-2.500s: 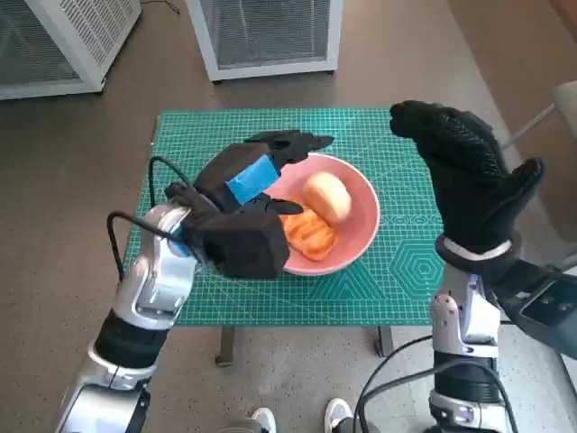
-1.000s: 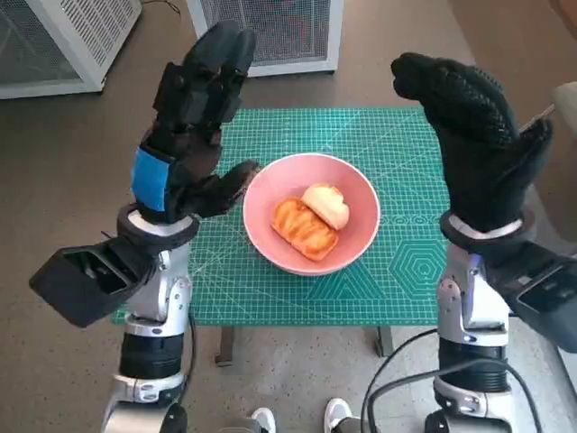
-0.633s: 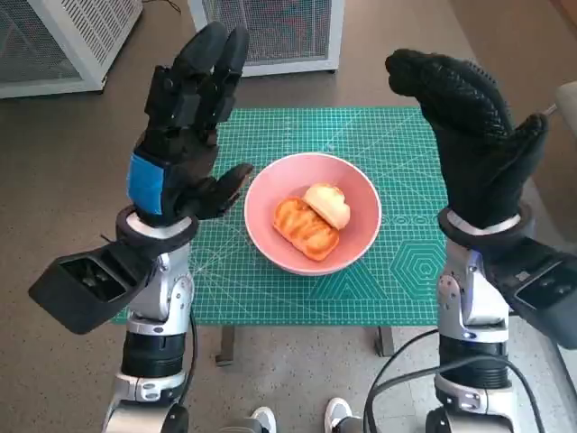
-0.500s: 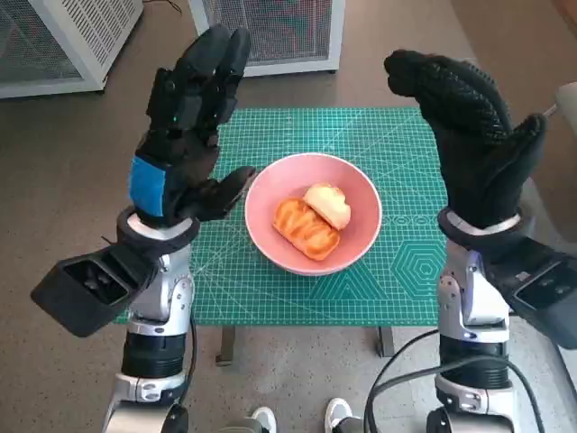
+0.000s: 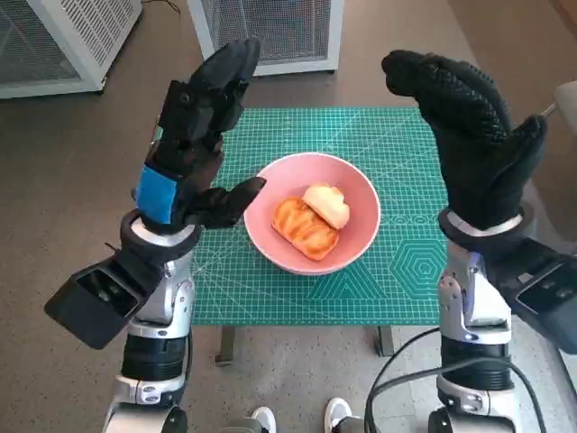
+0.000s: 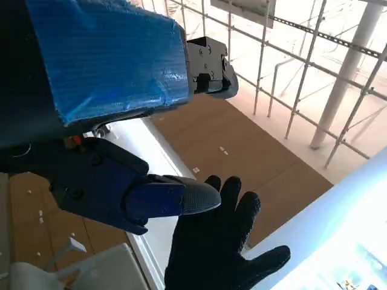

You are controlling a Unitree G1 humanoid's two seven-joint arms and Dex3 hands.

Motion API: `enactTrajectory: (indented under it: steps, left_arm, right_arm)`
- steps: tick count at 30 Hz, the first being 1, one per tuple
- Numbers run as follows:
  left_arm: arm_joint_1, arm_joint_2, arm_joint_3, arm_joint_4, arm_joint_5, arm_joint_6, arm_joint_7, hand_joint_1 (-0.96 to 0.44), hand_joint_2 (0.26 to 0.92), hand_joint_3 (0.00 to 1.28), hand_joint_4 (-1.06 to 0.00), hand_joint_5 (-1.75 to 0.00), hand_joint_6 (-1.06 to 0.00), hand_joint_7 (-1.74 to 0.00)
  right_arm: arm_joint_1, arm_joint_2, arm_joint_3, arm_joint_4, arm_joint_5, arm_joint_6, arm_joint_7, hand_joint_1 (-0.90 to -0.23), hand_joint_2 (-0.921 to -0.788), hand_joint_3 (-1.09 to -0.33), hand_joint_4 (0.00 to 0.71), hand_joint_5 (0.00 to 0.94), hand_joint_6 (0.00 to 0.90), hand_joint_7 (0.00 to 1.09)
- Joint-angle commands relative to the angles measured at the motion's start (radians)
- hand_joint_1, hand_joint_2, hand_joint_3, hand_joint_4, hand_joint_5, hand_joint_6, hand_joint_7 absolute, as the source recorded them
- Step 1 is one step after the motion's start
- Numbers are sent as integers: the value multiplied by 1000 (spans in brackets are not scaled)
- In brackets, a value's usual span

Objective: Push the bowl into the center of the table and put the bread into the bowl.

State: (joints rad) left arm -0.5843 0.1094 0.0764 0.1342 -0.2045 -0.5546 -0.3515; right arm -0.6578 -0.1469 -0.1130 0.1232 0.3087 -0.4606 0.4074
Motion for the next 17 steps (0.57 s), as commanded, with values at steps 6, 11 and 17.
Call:
enactTrajectory:
  steps: [6,11,17]
  left_arm:
    - [32,9,1,-65,-38,56,2,-602,921,436,-146,-9,1,-456]
    - [42,10,0,-97,-72,102,-6,-593,921,394,-157,-12,-3,-463]
    - [56,9,-3,-139,-101,157,-9,-565,921,345,-149,-6,-6,-484]
  right_arm:
    - [23,3,2,-19,-1,31,-14,-493,-921,-509,249,1,59,569]
    - [20,4,3,-20,0,38,-18,-494,-921,-509,249,1,59,574]
    - [21,5,2,-18,0,33,-16,-495,-921,-508,245,0,57,579]
